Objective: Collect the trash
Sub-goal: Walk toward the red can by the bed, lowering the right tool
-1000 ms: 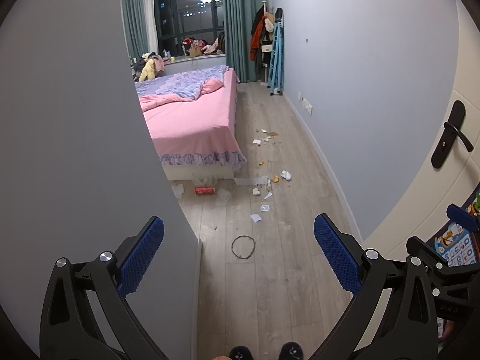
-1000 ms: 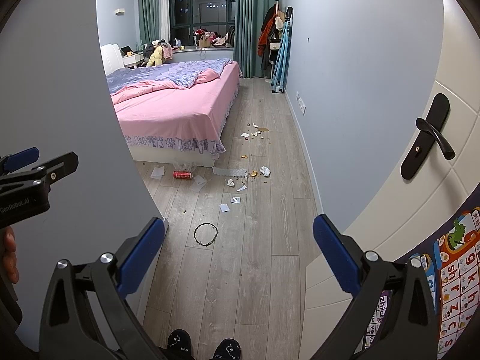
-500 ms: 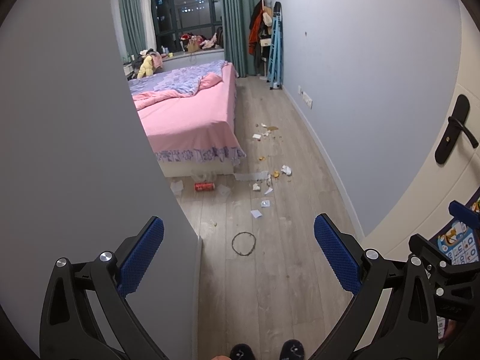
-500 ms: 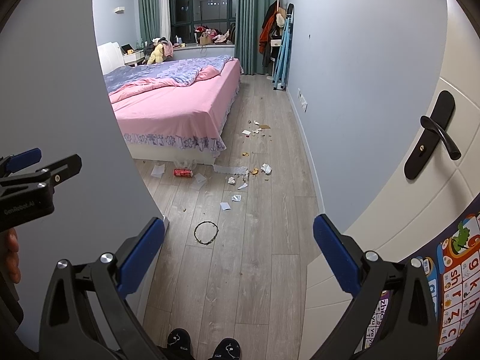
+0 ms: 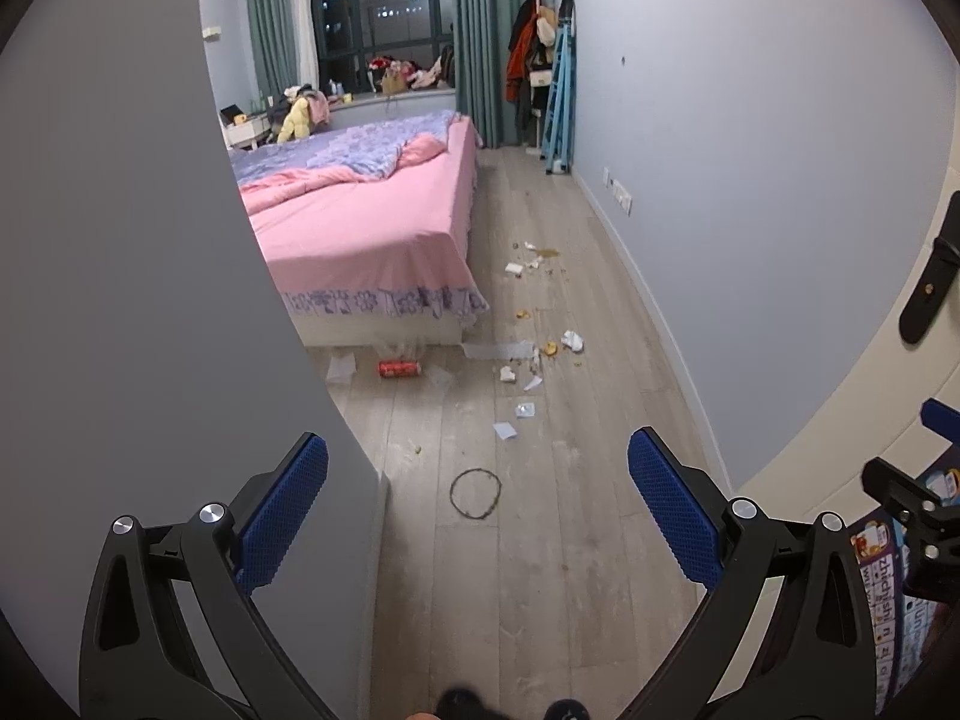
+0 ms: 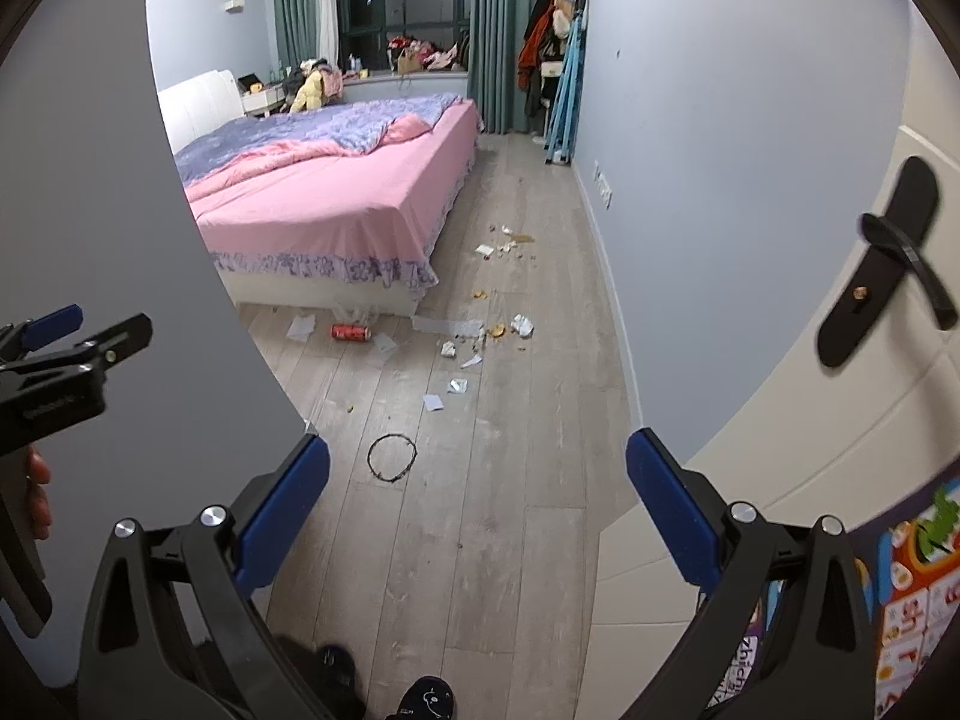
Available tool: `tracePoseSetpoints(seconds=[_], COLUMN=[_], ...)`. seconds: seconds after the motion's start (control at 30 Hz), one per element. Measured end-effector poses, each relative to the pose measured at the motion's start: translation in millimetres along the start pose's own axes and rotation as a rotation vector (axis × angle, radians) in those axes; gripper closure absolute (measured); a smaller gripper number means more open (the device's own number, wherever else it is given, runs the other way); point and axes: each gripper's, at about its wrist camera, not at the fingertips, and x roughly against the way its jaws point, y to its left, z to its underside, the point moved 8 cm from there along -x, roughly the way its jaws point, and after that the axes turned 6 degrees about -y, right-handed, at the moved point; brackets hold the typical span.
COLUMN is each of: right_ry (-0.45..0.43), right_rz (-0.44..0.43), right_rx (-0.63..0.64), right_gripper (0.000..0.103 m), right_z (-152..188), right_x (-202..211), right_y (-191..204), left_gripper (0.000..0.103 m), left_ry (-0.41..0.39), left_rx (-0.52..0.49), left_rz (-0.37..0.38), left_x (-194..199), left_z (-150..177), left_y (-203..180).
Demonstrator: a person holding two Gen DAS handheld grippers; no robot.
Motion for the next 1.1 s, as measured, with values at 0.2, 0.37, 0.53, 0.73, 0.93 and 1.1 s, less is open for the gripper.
tracePoseSetpoints(seconds=[0.2,0.37,0.53,0.73,0.93,1.1], right_ry=[0.038,0.052,0.047,0.072,0.069,0.063], right_rz=[-0.049,-0.048,-0.031,-0.020,-0.045,-0.124], right_rx=[0.031,0.052,0.057,0.043,0.063,0.135], right_gripper=[0.007,0.007,0.007,0.007,0.007,0.007], right_z=[-31,-85,-139,-194,-252,-305], right_x=[-60,-116,-161,-222,-290,-351], right_y=[24,40,47,40,27,26], left_gripper=[0.006,0.006,0.006,0.006,0.006,0.006], left_ry=[0.038,0.035,0.037,0.046,0.055,0.073], left_rx=[0.027,0.067,0.064,0.046,0.031,0.090], left_rz=[-0.043,-0.054,-0.025,-0.008,-0.012,-0.052], left_x=[-58,-121,-184,-249,-312,-370], left_z=[-17,-51,-98,-153,-199,-240], left_y=[28,62,79,84,71,68])
